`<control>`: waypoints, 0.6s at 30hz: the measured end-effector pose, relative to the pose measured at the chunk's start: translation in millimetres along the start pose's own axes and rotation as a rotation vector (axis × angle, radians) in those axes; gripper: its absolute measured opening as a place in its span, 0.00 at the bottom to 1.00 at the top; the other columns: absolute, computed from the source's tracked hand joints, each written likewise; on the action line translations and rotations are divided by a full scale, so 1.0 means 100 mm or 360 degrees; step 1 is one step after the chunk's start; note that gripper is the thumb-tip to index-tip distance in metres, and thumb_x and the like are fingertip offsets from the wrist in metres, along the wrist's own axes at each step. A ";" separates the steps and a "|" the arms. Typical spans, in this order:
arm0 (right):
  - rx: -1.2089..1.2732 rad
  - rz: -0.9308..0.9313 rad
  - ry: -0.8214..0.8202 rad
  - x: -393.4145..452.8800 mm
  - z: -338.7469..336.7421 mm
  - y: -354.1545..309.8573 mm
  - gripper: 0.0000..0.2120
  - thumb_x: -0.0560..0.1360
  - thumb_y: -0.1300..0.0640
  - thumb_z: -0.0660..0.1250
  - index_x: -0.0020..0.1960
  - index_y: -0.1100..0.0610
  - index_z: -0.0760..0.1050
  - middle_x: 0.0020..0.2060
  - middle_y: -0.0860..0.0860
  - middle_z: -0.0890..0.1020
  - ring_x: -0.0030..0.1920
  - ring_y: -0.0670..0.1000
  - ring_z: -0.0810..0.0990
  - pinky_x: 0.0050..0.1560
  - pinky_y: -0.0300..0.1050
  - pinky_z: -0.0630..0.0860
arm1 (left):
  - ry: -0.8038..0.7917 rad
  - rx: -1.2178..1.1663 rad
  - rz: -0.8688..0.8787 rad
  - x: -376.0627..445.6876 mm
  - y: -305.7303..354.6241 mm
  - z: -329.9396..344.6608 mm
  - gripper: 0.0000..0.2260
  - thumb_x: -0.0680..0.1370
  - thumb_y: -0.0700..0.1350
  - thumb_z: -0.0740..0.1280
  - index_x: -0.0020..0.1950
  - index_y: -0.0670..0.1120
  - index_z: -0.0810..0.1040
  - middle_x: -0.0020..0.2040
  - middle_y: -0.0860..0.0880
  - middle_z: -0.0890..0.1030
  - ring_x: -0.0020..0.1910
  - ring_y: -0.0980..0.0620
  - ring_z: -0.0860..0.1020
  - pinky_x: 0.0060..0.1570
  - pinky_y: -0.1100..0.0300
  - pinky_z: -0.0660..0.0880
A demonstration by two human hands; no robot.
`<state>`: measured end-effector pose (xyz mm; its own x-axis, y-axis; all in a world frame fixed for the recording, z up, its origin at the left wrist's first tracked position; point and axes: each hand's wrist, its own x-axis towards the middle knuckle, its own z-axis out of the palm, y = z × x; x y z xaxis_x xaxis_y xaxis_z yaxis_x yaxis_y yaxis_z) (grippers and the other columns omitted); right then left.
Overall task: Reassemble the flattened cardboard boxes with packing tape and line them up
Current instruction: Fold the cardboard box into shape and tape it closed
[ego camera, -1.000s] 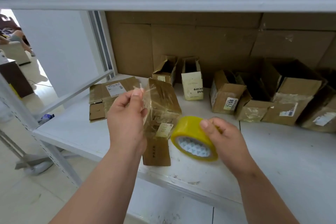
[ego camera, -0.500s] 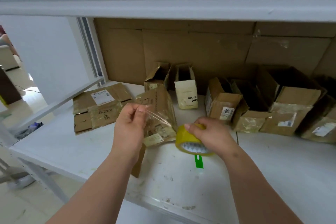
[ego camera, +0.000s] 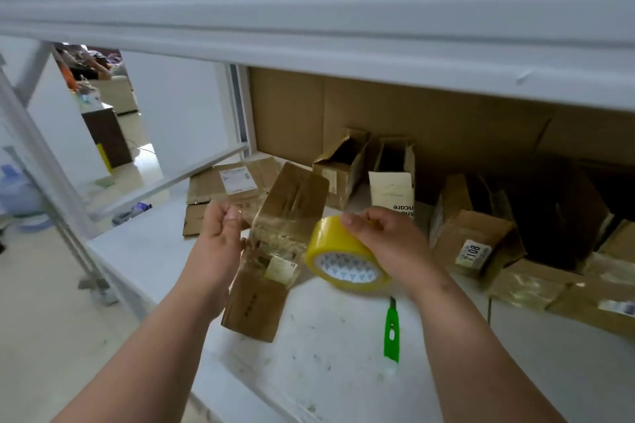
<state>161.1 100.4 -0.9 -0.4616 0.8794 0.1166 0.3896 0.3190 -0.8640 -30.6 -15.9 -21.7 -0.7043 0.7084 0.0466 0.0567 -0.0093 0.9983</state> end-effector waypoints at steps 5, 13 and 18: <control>0.0014 -0.0054 0.0004 0.09 0.10 -0.10 0.17 0.74 0.42 0.70 0.39 0.56 0.78 0.34 0.50 0.78 0.35 0.45 0.75 0.29 0.30 0.66 | 0.0118 -0.0160 -0.0176 0.03 0.03 -0.08 0.13 0.80 0.60 0.63 0.51 0.51 0.75 0.57 0.53 0.82 0.59 0.51 0.76 0.53 0.51 0.66; -0.0132 0.0064 0.0009 0.07 0.25 -0.10 0.17 0.73 0.42 0.71 0.43 0.57 0.80 0.40 0.56 0.82 0.35 0.45 0.75 0.28 0.31 0.66 | 0.0327 -0.0619 -0.0060 0.22 -0.03 -0.09 0.09 0.77 0.39 0.71 0.38 0.49 0.82 0.41 0.48 0.82 0.44 0.50 0.79 0.54 0.52 0.76; -0.0204 0.0126 0.0068 0.10 0.27 -0.04 0.19 0.72 0.41 0.71 0.44 0.59 0.80 0.44 0.58 0.82 0.44 0.53 0.81 0.43 0.47 0.76 | 0.0352 -0.0771 -0.0200 0.29 -0.03 -0.26 0.09 0.80 0.37 0.65 0.55 0.49 0.82 0.43 0.47 0.84 0.48 0.50 0.83 0.56 0.49 0.78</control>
<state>133.3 98.7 -9.3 -0.3921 0.9169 0.0741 0.5232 0.2885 -0.8019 -69.7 -13.7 -22.2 -0.8197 0.5600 -0.1201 -0.3331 -0.2955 0.8954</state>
